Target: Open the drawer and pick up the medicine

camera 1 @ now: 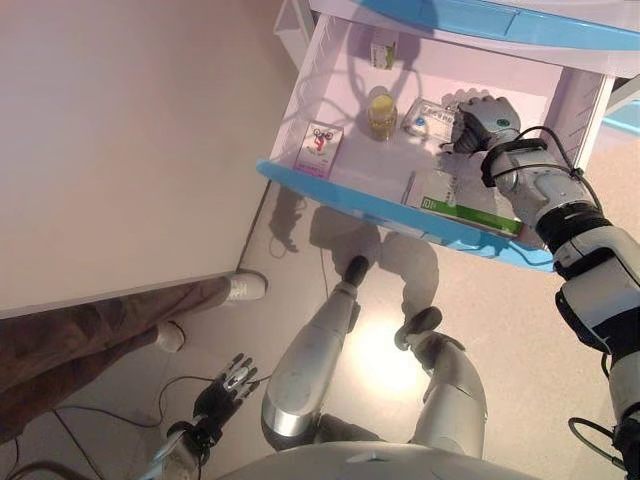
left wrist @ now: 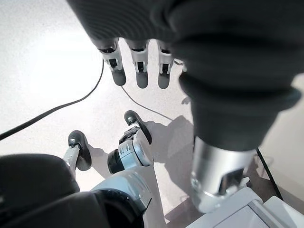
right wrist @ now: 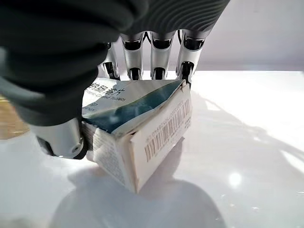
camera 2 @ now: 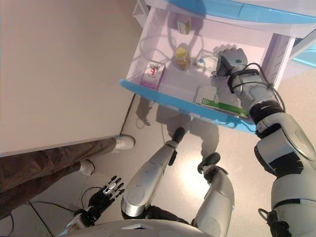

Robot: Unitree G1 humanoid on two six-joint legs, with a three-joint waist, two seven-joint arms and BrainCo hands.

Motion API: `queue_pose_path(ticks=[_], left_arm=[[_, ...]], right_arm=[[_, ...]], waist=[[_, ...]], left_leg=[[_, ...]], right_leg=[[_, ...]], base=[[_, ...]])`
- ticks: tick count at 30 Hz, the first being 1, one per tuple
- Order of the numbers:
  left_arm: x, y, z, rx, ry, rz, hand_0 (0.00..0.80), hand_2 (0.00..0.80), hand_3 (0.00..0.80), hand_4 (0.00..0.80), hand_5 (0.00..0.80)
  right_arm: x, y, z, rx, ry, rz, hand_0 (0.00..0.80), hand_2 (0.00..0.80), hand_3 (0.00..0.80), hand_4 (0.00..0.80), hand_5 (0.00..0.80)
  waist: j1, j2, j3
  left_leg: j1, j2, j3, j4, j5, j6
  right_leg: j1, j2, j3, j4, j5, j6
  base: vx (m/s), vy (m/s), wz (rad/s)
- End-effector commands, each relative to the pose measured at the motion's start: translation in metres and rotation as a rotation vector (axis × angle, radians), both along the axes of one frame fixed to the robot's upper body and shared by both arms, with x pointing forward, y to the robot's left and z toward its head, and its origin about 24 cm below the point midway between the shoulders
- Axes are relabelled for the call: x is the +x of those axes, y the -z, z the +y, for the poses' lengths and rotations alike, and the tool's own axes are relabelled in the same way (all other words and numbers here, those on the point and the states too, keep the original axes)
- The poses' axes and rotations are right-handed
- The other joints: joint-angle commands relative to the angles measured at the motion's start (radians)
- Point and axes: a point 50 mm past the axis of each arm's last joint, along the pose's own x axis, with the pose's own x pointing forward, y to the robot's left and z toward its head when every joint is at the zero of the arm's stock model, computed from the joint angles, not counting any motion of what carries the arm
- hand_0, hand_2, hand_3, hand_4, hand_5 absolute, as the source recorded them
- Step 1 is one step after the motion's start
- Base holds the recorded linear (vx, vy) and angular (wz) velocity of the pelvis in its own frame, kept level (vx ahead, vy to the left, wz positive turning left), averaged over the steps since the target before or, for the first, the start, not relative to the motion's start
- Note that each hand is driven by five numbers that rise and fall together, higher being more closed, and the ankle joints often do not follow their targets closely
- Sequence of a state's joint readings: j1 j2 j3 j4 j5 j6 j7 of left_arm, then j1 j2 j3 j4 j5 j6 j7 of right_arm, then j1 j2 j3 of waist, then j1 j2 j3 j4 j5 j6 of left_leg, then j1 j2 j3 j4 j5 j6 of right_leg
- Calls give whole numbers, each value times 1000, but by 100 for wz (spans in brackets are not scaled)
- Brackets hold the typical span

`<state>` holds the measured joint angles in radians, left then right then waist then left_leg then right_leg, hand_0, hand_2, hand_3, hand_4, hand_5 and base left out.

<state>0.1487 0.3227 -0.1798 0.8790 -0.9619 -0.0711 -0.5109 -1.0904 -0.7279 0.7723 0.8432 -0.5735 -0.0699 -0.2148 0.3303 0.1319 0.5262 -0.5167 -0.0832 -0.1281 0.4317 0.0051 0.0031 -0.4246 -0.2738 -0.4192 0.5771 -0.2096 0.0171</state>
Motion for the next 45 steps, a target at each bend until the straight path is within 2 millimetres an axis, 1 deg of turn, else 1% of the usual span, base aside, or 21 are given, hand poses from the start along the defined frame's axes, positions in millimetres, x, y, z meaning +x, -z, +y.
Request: queue_pose_path(ticks=[1,8,9,10,15,19,23,25,26,29,36,39,42,45], left_arm=[[-26,4,17,35,-33,52,0,0,0,0,0],[-20,2,25,43,-77,43,0,0,0,0,0],[-16,1,27,47,-83,36,0,0,0,0,0],[-16,1,29,50,-91,35,0,0,0,0,0],[-13,1,36,66,-121,28,0,0,0,0,0],[-13,1,39,86,-133,28,0,0,0,0,0],[-19,4,42,99,-163,47,0,0,0,0,0],[-23,5,43,101,-177,60,0,0,0,0,0],[-25,6,43,103,-185,67,0,0,0,0,0],[-31,8,43,106,-195,91,0,0,0,0,0],[-51,15,41,114,-219,160,0,0,0,0,0],[-58,17,39,116,-216,187,0,0,0,0,0],[-63,20,35,113,-214,207,0,0,0,0,0],[-67,21,32,115,-210,223,0,0,0,0,0]], right_arm=[[-7,0,22,-32,-125,-21,800,800,800,800,800],[-31,-1,51,-38,-336,-15,800,800,800,800,800],[-36,-2,55,-51,-372,-22,800,800,800,800,800],[-41,-2,59,-59,-402,-17,800,800,800,800,800],[-58,-4,65,-65,-481,-22,800,800,800,800,800],[-72,-9,67,-34,-547,-46,800,800,800,800,800],[-98,-22,73,2,-680,-92,800,800,800,800,800],[-110,-28,77,11,-744,-120,800,800,800,800,800],[-119,-34,80,13,-794,-146,800,800,800,800,800],[-139,-49,87,16,-894,-208,800,800,800,800,800],[-178,-83,95,46,-1071,-365,800,800,800,800,800],[-192,-95,96,54,-1123,-409,800,800,800,800,800],[-202,-104,97,62,-1153,-430,800,800,800,800,800],[-205,-113,97,75,-1152,-462,800,800,800,800,800]], waist=[[-1,-31,-6],[-49,-74,-6],[-58,-79,-6],[-65,-85,-6],[-98,-110,-6],[-117,-133,-6],[-141,-152,-38],[-148,-156,-53],[-152,-158,-60],[-159,-161,-79],[-162,-170,-124],[-159,-173,-150],[-154,-172,-171],[-147,-173,-191]], left_leg=[[71,3,102,-66,-115,50],[136,20,133,-106,-120,50],[136,28,140,-125,-93,53],[148,30,144,-134,-91,52],[208,37,167,-164,-95,50],[266,44,181,-196,-98,45],[309,49,188,-237,-95,40],[327,49,189,-257,-93,38],[336,48,190,-267,-93,37],[356,48,192,-285,-93,36],[403,43,189,-319,-99,33],[417,38,186,-323,-101,31],[428,33,181,-323,-104,31],[440,27,171,-323,-106,32]], right_leg=[[3,19,58,26,55,63],[46,27,82,0,82,84],[46,32,71,-20,110,75],[56,35,75,-29,114,78],[102,48,95,-62,124,91],[151,59,108,-92,135,102],[187,76,122,-131,141,114],[200,81,125,-144,142,117],[207,84,128,-148,141,119],[221,88,130,-157,141,123],[268,100,137,-185,130,126],[291,103,137,-200,123,124],[311,103,137,-210,116,123],[330,104,138,-220,112,120]], base=[[-59,3,-12],[-61,-13,-19],[-110,-11,-30],[-112,-16,-33],[-41,-34,-19],[-21,-52,-17],[13,-26,-14],[34,-7,-10],[29,1,-5],[36,5,-7],[67,0,-4],[95,7,-1],[95,26,-1],[94,23,0]])
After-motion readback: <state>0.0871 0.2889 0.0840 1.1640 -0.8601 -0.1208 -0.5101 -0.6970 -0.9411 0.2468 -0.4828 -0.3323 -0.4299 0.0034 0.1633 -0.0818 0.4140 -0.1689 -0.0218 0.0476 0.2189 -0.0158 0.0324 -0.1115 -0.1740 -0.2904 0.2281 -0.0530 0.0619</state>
